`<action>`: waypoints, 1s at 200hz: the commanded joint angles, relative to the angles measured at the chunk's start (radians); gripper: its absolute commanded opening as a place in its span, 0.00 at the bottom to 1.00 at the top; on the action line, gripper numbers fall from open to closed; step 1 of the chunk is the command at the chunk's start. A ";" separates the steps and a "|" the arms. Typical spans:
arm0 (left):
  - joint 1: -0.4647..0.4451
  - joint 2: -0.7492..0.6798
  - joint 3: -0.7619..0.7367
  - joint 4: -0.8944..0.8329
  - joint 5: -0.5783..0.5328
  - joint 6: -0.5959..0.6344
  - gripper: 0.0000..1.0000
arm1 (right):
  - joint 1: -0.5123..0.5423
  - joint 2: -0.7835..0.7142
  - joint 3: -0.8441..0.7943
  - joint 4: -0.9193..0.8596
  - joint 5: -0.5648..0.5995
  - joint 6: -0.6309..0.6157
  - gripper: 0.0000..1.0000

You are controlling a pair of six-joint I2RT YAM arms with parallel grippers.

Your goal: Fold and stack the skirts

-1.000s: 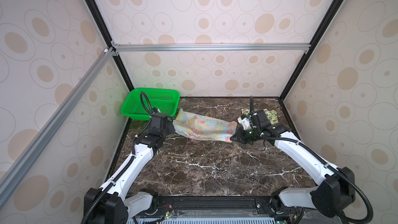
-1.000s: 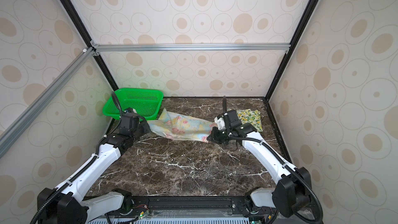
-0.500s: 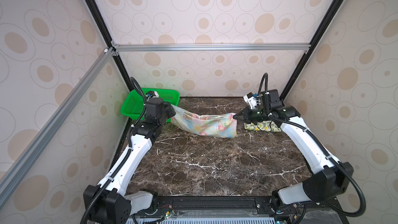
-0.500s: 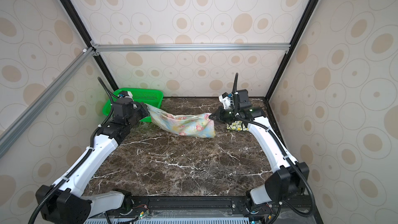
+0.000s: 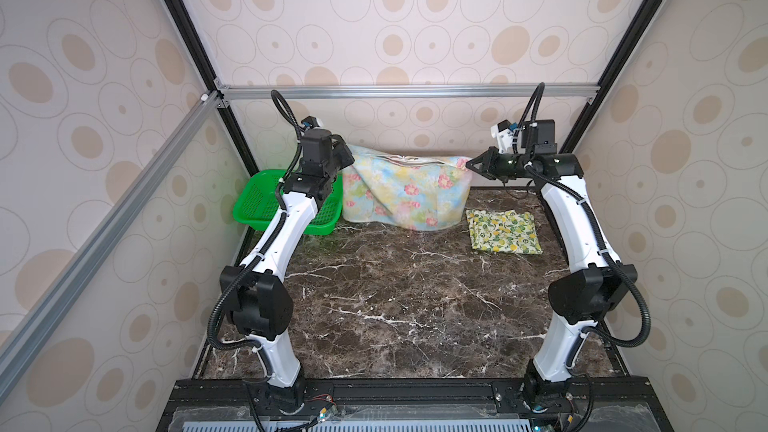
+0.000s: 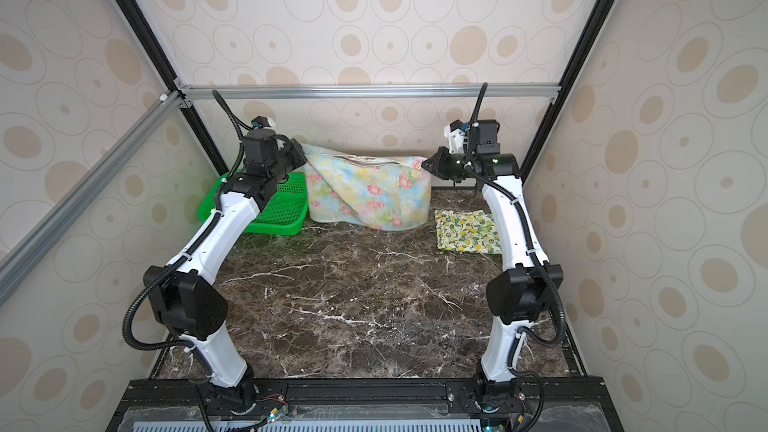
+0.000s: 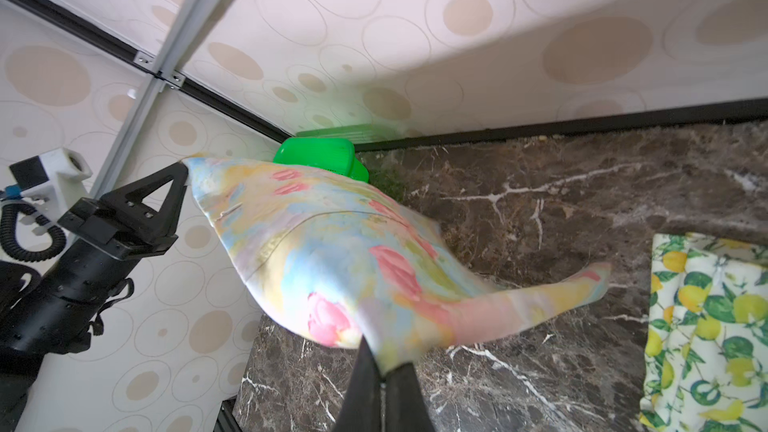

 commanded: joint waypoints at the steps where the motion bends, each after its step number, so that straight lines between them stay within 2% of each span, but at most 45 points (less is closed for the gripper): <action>1: 0.013 -0.103 -0.067 0.088 0.007 0.004 0.00 | -0.001 -0.094 -0.087 -0.001 -0.014 -0.027 0.00; 34: 0.009 -0.319 -0.493 0.235 0.048 -0.076 0.00 | 0.009 -0.288 -0.512 0.161 -0.037 0.023 0.00; 61: -0.026 -0.463 -0.834 0.251 0.020 -0.111 0.00 | 0.063 -0.417 -0.867 0.247 -0.016 0.062 0.00; 89: -0.063 -0.568 -1.144 0.249 0.030 -0.187 0.00 | 0.149 -0.465 -1.173 0.294 0.009 0.097 0.00; 109: -0.105 -0.620 -1.300 0.220 0.039 -0.230 0.00 | 0.214 -0.484 -1.345 0.324 0.035 0.131 0.00; 114: -0.117 -0.637 -1.326 0.201 0.034 -0.241 0.00 | 0.228 -0.491 -1.379 0.333 0.035 0.139 0.00; 122: -0.134 -0.667 -1.360 0.172 0.032 -0.254 0.08 | 0.248 -0.506 -1.417 0.332 0.043 0.154 0.03; 124: -0.138 -0.675 -1.366 0.167 0.031 -0.255 0.10 | 0.252 -0.510 -1.423 0.330 0.047 0.158 0.07; 130: -0.148 -0.700 -1.381 0.134 0.028 -0.260 0.25 | 0.263 -0.526 -1.442 0.323 0.054 0.166 0.21; 134: -0.154 -0.719 -1.387 0.107 0.023 -0.262 0.34 | 0.267 -0.539 -1.452 0.315 0.054 0.172 0.34; 137: -0.158 -0.734 -1.388 0.096 0.017 -0.264 0.40 | 0.269 -0.545 -1.454 0.310 0.054 0.174 0.38; 152: -0.161 -0.795 -1.369 -0.021 -0.012 -0.250 0.43 | 0.275 -0.594 -1.445 0.257 0.065 0.179 0.54; 173: -0.161 -0.825 -1.302 -0.131 -0.068 -0.200 0.48 | 0.275 -0.646 -1.390 0.186 0.100 0.172 0.58; 200: -0.162 -0.713 -1.245 -0.068 -0.048 -0.141 0.44 | 0.276 -0.597 -1.329 0.192 0.134 0.158 0.55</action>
